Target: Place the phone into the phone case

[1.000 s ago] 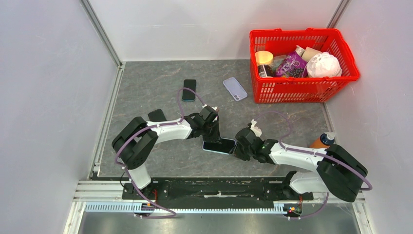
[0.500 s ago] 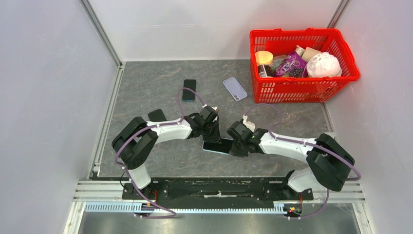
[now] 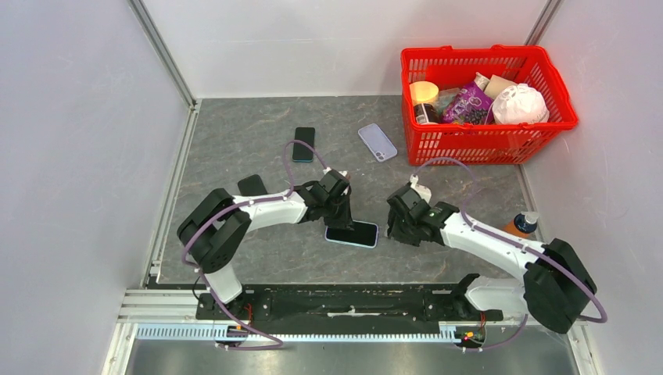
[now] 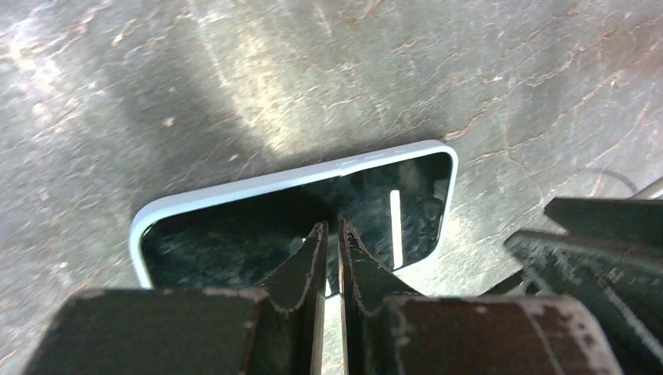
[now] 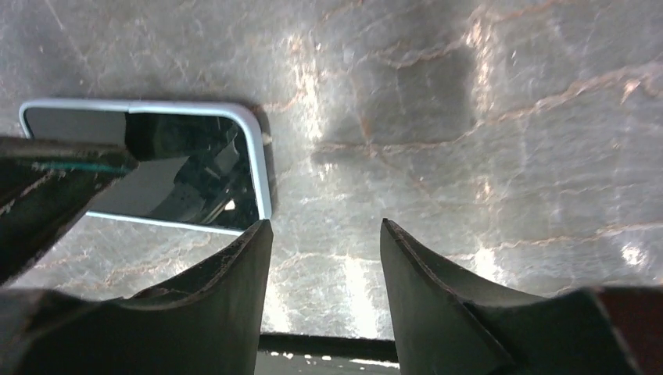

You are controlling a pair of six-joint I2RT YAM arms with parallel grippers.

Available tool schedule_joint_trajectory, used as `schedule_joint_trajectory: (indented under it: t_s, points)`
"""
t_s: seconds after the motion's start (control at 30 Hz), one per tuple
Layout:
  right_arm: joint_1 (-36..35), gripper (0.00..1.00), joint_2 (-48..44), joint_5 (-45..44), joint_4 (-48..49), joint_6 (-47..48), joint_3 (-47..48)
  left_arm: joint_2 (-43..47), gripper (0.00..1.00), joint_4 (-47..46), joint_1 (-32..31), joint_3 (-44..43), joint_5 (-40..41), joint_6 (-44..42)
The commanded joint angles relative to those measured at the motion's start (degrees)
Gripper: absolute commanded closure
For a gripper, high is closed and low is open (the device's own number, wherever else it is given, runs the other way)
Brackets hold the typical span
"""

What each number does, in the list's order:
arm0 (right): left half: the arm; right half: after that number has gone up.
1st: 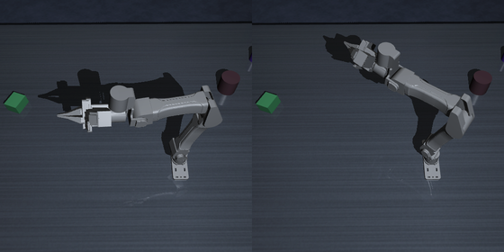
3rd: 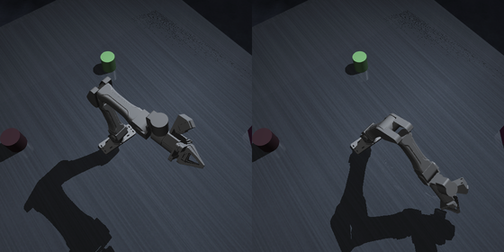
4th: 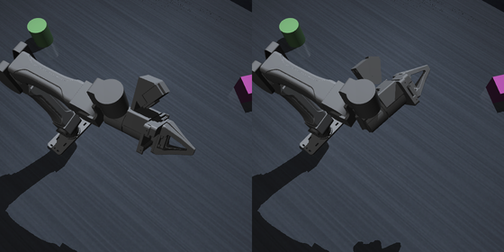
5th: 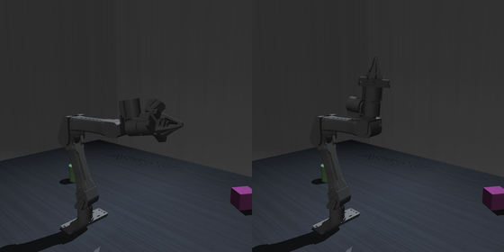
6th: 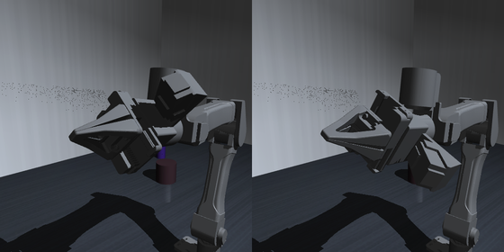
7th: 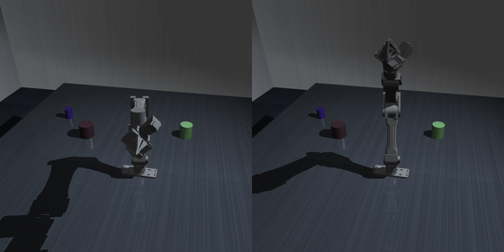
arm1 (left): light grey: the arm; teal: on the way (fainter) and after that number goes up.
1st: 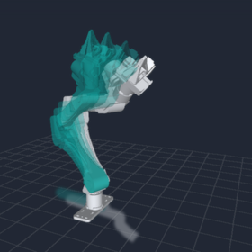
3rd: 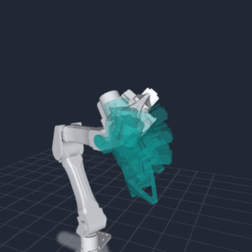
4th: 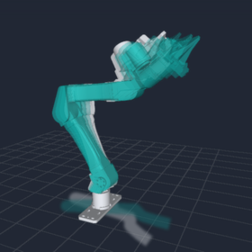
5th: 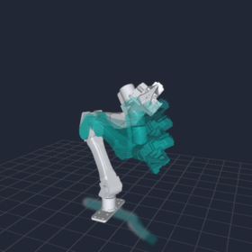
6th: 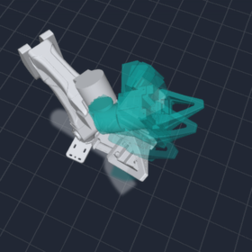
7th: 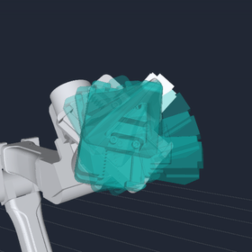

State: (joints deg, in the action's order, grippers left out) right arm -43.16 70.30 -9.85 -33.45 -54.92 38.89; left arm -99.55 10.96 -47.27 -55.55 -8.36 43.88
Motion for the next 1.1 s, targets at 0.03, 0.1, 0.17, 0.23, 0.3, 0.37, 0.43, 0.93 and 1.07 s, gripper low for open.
schedule_joint_trajectory:
  t_s: [0.03,0.1,0.17,0.23,0.3,0.37,0.43,0.93,1.07]
  points:
    - [3.4,0.38,4.7,0.6,5.7,7.8,4.4,6.0,0.79,6.6,0.1,1.5,6.6,2.4]
    - [3.7,0.35,9.3,1.3,8.2,9.9,6.9,9.1,0.74,7.1,0.1,2.9,8.1,4.4]
    - [3.9,0.32,13.0,2.5,10.3,11.3,9.2,12.3,0.62,7.5,0.1,4.9,10.5,6.7]
    - [3.8,0.31,15.3,2.9,12.5,11.6,10.5,15.8,0.58,8.2,0.1,7.6,12.6,10.7]
    - [3.8,0.31,17.3,1.0,12.5,11.6,12.2,19.4,0.50,8.2,0.1,10.6,14.0,14.8]
    - [3.9,0.33,18.8,-1.0,12.3,11.7,13.2,22.7,0.44,8.5,0.1,13.3,15.3,19.0]
    - [3.9,0.36,20.3,-2.1,12.6,11.7,13.8,25.3,0.35,8.3,-0.1,16.2,16.3,23.6]
    - [-2.0,0.64,19.5,-1.1,9.5,7.8,7.5,26.3,0.12,6.1,-4.0,20.1,21.2,40.7]
    - [-9.5,0.65,13.5,-0.9,7.9,2.8,2.8,24.9,0.11,11.8,-5.7,16.3,25.4,41.7]
